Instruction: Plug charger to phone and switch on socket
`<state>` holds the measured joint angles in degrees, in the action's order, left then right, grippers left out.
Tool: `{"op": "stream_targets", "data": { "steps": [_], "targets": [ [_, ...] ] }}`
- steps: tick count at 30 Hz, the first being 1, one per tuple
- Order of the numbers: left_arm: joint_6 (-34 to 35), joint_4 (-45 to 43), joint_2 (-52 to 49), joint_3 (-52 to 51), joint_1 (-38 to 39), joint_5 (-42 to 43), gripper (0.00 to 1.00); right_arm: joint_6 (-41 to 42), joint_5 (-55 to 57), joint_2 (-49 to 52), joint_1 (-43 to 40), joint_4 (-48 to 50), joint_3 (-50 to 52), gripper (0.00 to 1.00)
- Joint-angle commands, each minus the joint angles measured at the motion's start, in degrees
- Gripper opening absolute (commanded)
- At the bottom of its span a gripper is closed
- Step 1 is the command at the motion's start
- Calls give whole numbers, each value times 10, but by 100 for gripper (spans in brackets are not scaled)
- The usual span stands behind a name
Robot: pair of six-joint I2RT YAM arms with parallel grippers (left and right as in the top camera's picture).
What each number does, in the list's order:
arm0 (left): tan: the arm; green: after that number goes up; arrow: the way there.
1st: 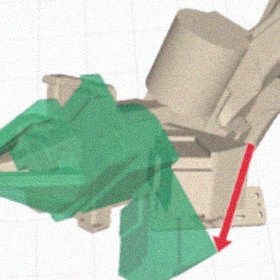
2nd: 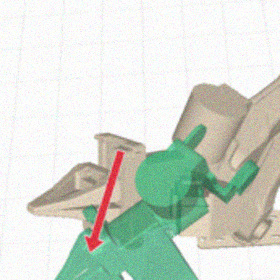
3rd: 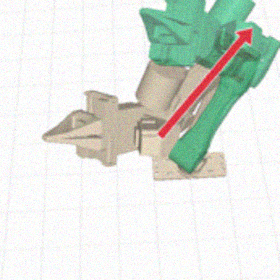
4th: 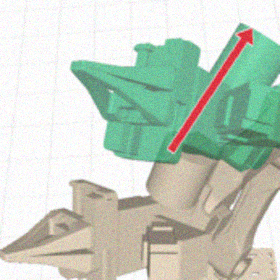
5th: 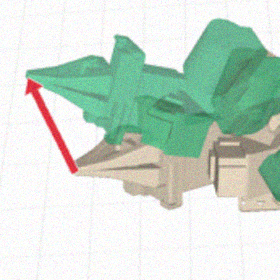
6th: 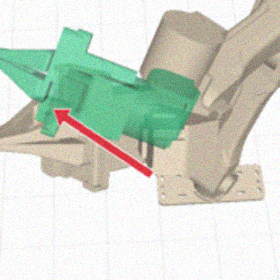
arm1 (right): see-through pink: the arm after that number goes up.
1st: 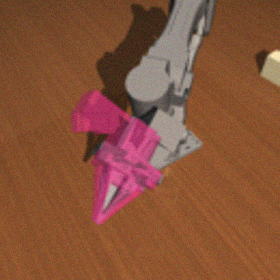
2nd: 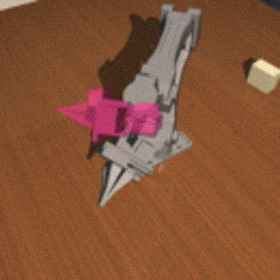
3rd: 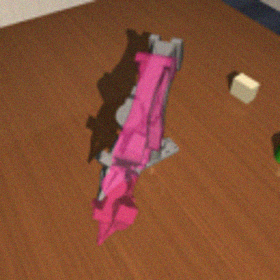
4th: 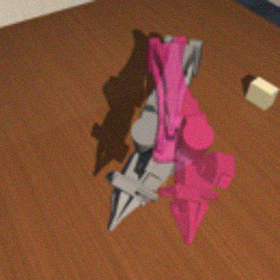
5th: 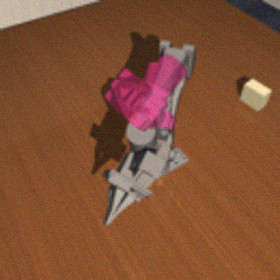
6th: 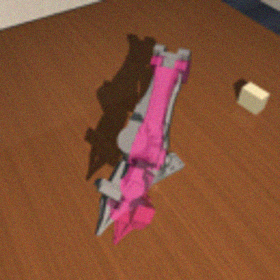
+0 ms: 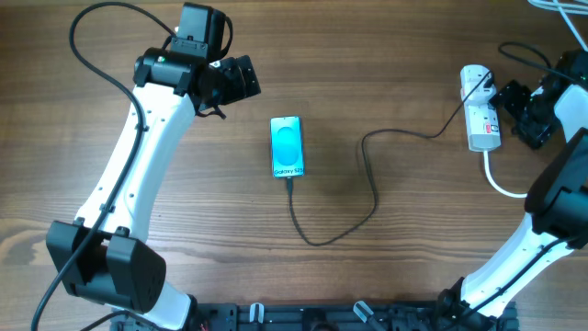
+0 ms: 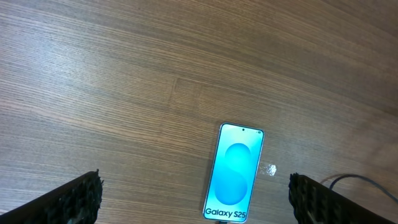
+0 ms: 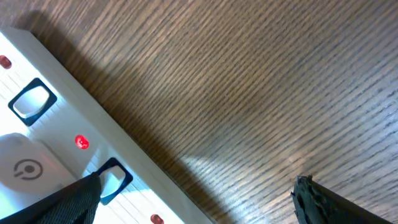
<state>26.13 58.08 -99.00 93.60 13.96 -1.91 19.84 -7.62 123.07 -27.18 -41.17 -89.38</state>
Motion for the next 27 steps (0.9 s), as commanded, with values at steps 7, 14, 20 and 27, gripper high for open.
{"op": "stream_targets", "data": {
  "steps": [7,14,20,27],
  "targets": [
    [7,0,-2,-2,1,-10,100,-3,-14,12,14,-11,6,100],
    [7,0,-2,-2,1,-10,100,60,76,-19,4,-62,6,100],
    [7,0,-2,-2,1,-10,100,89,94,-100,2,-104,6,100],
    [7,0,-2,-2,1,-10,100,103,89,-248,4,-169,6,100]
  ]
}}
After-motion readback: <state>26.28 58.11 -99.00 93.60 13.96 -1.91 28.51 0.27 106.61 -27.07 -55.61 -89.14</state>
